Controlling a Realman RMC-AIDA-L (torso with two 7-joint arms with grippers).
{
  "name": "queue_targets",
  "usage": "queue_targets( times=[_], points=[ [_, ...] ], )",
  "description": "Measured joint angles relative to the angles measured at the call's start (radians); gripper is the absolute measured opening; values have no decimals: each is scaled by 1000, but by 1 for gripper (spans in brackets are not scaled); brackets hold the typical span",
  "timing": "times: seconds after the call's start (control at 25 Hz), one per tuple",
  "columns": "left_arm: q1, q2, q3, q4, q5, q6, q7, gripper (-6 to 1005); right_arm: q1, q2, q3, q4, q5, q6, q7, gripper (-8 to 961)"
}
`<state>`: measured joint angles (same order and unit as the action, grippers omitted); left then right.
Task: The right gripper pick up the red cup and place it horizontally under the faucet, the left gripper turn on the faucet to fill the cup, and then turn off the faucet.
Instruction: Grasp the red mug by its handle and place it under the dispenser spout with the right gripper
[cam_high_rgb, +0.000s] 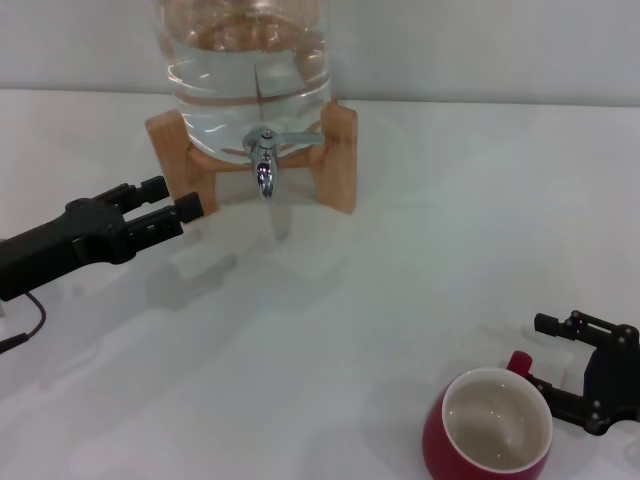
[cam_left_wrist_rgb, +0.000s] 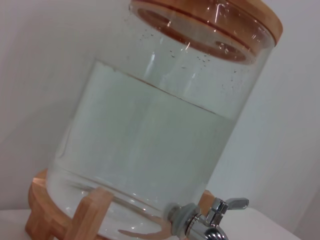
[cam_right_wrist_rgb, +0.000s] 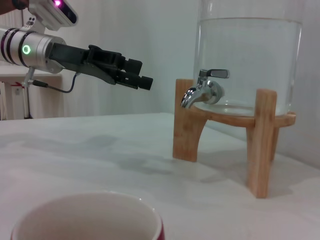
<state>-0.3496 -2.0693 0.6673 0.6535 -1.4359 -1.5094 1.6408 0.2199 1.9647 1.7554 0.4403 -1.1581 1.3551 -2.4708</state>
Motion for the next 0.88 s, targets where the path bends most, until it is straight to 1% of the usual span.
queue_targets(
  times=[0.6, 0.88],
  points=[
    [0, 0, 1, 0, 0, 0, -7, 785, 1, 12, 18, 0, 8, 0, -21, 630],
    [1, 0, 0, 0, -1, 0, -7, 784, 1, 13, 19, 0, 5, 0, -23, 625]
  ],
)
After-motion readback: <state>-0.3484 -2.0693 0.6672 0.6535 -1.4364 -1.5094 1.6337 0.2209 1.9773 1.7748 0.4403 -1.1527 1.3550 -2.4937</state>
